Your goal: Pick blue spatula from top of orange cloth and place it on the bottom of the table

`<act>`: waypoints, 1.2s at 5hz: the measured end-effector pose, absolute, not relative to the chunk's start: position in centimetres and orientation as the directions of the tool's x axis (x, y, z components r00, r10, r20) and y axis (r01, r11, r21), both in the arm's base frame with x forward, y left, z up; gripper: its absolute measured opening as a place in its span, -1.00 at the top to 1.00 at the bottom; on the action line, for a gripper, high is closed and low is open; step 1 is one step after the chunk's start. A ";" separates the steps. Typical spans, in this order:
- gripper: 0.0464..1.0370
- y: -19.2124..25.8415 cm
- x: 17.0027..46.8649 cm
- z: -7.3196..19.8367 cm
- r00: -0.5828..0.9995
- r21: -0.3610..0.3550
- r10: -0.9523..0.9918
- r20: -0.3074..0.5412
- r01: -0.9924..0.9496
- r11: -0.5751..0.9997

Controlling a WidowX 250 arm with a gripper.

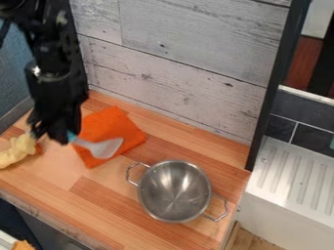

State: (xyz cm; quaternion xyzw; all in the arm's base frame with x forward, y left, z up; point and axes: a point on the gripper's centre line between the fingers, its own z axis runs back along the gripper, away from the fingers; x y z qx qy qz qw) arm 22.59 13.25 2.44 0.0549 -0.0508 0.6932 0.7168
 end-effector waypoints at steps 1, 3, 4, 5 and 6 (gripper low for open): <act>0.46 13.7 20.2 1.4 0.041 0.029 0.987 0.153 -0.999 0.037; 0.46 15.2 18.2 -2.0 0.091 0.139 0.968 0.236 -0.989 0.059; 0.46 15.7 18.3 -3.8 0.124 0.161 0.967 0.224 -0.983 0.089; 0.33 16.0 18.6 -4.0 0.129 0.162 0.965 0.230 -0.982 0.093; -0.19 15.7 18.6 -3.9 0.121 0.188 0.966 0.230 -0.979 0.078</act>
